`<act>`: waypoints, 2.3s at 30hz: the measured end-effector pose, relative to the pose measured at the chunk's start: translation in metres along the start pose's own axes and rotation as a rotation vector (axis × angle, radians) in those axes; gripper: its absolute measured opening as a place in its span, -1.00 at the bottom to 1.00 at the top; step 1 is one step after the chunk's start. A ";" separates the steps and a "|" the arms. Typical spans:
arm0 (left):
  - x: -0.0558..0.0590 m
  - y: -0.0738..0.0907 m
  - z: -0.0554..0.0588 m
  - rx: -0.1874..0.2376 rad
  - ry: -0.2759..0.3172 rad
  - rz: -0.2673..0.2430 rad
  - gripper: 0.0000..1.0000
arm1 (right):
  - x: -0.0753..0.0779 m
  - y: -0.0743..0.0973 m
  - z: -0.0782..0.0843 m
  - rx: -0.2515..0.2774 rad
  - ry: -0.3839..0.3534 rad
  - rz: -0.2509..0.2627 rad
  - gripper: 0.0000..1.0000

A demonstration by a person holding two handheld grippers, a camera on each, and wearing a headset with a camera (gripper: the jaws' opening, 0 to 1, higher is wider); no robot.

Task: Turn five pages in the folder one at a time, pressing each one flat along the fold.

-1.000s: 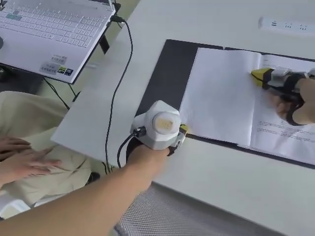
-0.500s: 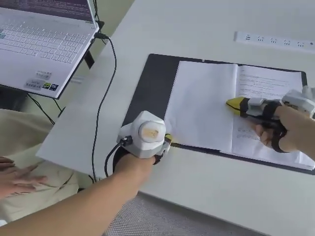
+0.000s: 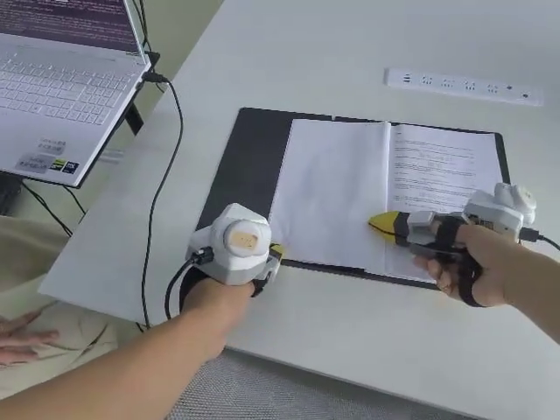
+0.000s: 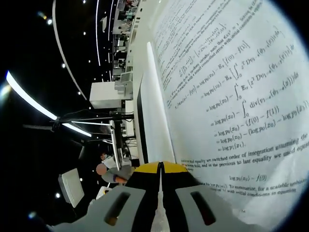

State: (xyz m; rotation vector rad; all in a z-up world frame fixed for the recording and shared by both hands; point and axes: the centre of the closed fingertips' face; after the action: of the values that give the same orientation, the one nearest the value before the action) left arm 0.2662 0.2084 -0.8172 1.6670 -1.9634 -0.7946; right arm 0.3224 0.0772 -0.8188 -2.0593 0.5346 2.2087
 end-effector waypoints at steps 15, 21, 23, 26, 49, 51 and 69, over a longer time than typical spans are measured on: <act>0.001 0.001 -0.001 -0.009 -0.014 -0.005 -1.00 | 0.001 0.025 0.060 -0.029 -0.054 -0.012 -1.00; 0.001 0.001 0.000 -0.015 -0.016 -0.005 -1.00 | 0.000 0.035 0.077 -0.033 -0.052 0.001 -1.00; 0.001 0.001 -0.001 -0.019 -0.018 -0.004 -1.00 | -0.010 0.039 0.079 -0.007 -0.061 -0.032 -1.00; 0.001 0.001 -0.001 -0.026 -0.005 -0.001 -1.00 | -0.022 0.046 0.075 0.030 -0.022 -0.063 -1.00; 0.014 0.102 -0.043 0.055 0.044 0.152 -0.45 | -0.078 0.162 0.064 0.309 0.428 0.141 -0.54; 0.014 0.114 -0.047 0.068 0.030 0.159 -0.44 | -0.084 0.172 0.067 0.329 0.478 0.177 -0.54; 0.002 0.177 -0.041 0.011 0.005 0.163 -0.09 | -0.121 0.205 0.104 0.318 0.682 0.294 -0.23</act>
State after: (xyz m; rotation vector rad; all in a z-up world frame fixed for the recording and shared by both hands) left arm 0.1639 0.2191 -0.6679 1.4901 -2.0724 -0.7185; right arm 0.1763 -0.0614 -0.6556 -2.6295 1.2110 1.3308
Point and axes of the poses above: the centre of the closed fingertips' face, and the gripper's own axes: y roughly backward along the fingers, x roughly to its right, z roughly out of its underside, and after that the axes turned 9 degrees about -z, right-handed
